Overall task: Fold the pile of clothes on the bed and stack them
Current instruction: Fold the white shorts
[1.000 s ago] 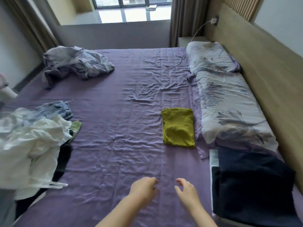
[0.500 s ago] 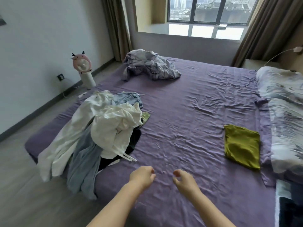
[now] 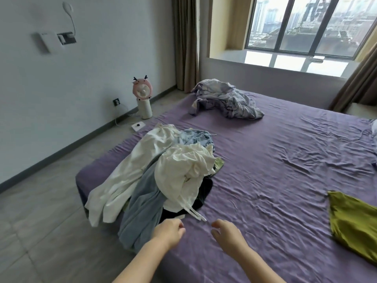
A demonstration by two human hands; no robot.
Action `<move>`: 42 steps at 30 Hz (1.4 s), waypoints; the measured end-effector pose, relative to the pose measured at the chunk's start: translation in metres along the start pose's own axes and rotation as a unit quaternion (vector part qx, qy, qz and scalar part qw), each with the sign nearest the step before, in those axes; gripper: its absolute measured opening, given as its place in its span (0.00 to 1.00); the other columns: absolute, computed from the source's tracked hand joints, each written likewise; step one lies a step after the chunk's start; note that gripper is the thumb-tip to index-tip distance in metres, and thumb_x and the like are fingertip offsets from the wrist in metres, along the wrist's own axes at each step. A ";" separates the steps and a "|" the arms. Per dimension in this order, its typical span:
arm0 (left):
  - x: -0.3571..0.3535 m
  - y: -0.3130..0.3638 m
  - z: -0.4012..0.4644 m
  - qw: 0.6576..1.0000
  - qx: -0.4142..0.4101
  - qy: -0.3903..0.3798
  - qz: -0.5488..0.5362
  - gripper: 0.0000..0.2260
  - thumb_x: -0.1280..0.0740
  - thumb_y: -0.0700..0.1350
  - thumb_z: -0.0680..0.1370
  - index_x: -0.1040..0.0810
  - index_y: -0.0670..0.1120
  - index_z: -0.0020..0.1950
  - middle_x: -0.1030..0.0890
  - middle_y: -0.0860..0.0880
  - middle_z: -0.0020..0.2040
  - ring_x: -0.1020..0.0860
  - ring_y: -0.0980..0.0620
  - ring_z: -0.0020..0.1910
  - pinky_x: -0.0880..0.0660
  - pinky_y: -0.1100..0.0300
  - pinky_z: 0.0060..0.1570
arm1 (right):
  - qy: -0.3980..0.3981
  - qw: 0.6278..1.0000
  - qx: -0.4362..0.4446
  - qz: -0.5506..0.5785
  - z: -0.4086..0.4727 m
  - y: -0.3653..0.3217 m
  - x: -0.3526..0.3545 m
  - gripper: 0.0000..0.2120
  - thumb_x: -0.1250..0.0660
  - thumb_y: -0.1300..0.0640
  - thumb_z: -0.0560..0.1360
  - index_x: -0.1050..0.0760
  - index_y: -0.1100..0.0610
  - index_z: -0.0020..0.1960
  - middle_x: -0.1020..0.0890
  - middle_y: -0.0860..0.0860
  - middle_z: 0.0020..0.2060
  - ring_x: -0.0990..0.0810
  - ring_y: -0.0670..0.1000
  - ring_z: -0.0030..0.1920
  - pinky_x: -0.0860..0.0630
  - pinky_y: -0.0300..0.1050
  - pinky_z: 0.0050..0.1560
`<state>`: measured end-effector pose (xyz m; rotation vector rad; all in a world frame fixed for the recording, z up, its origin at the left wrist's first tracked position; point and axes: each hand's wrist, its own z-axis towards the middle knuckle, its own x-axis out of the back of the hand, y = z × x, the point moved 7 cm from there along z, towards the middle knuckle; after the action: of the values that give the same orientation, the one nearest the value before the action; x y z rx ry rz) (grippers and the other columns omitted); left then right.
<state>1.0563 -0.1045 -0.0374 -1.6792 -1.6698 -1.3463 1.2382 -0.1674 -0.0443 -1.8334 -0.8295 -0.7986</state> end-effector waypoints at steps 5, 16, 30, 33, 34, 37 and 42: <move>0.016 0.004 0.029 0.999 0.024 0.014 -0.035 0.14 0.40 0.53 0.80 0.23 0.52 0.62 0.21 0.52 0.61 0.24 0.51 0.60 0.28 0.59 0.55 | -0.008 1.000 0.030 0.000 0.049 -0.006 0.020 0.15 0.41 0.54 0.79 0.26 0.54 0.63 0.23 0.51 0.61 0.27 0.52 0.64 0.31 0.43 0.62; 0.072 0.003 0.126 0.998 0.028 0.016 -0.053 0.14 0.40 0.53 0.80 0.23 0.53 0.62 0.20 0.53 0.60 0.23 0.52 0.59 0.27 0.58 0.56 | -0.015 0.999 0.033 0.035 0.158 -0.003 0.052 0.18 0.41 0.53 0.80 0.33 0.53 0.69 0.25 0.50 0.63 0.28 0.50 0.64 0.31 0.42 0.60; 0.149 -0.033 0.373 0.998 -0.050 0.005 -0.044 0.17 0.40 0.50 0.80 0.27 0.49 0.68 0.27 0.50 0.67 0.29 0.51 0.65 0.32 0.60 0.62 | 0.008 0.997 -0.069 0.027 0.361 -0.005 0.070 0.20 0.41 0.47 0.80 0.32 0.53 0.70 0.28 0.50 0.66 0.29 0.50 0.65 0.32 0.41 0.61; 0.155 -0.041 0.421 0.998 -0.048 0.033 0.009 0.17 0.41 0.50 0.81 0.28 0.49 0.68 0.28 0.49 0.67 0.31 0.48 0.65 0.34 0.59 0.63 | 0.015 0.993 -0.119 0.005 0.386 0.015 0.068 0.20 0.41 0.48 0.80 0.33 0.53 0.69 0.31 0.51 0.68 0.30 0.52 0.65 0.30 0.43 0.61; 0.154 -0.045 0.433 0.998 -0.039 0.038 0.013 0.18 0.42 0.51 0.81 0.29 0.50 0.69 0.30 0.48 0.68 0.32 0.47 0.66 0.36 0.58 0.65 | 0.013 0.991 -0.131 -0.003 0.392 0.021 0.066 0.20 0.40 0.48 0.79 0.33 0.53 0.69 0.32 0.52 0.68 0.30 0.54 0.64 0.30 0.45 0.60; 0.145 -0.055 0.459 1.000 0.012 0.021 -0.015 0.22 0.39 0.51 0.80 0.35 0.50 0.73 0.34 0.46 0.69 0.35 0.44 0.67 0.36 0.54 0.66 | -0.001 0.989 -0.147 -0.008 0.409 0.029 0.061 0.23 0.39 0.48 0.79 0.36 0.51 0.71 0.36 0.54 0.70 0.31 0.57 0.66 0.30 0.48 0.62; 0.125 -0.055 0.483 0.987 0.049 -0.020 -0.153 0.28 0.32 0.48 0.75 0.36 0.42 0.72 0.31 0.41 0.69 0.31 0.44 0.67 0.31 0.51 0.64 | -0.069 0.977 -0.185 0.078 0.430 0.035 0.039 0.27 0.38 0.49 0.79 0.43 0.47 0.76 0.49 0.59 0.76 0.38 0.58 0.72 0.38 0.44 0.68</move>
<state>1.1442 0.3726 -0.1676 -1.4468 -2.0480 -1.3432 1.3619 0.2250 -0.1791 -2.2750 -0.6402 -0.7686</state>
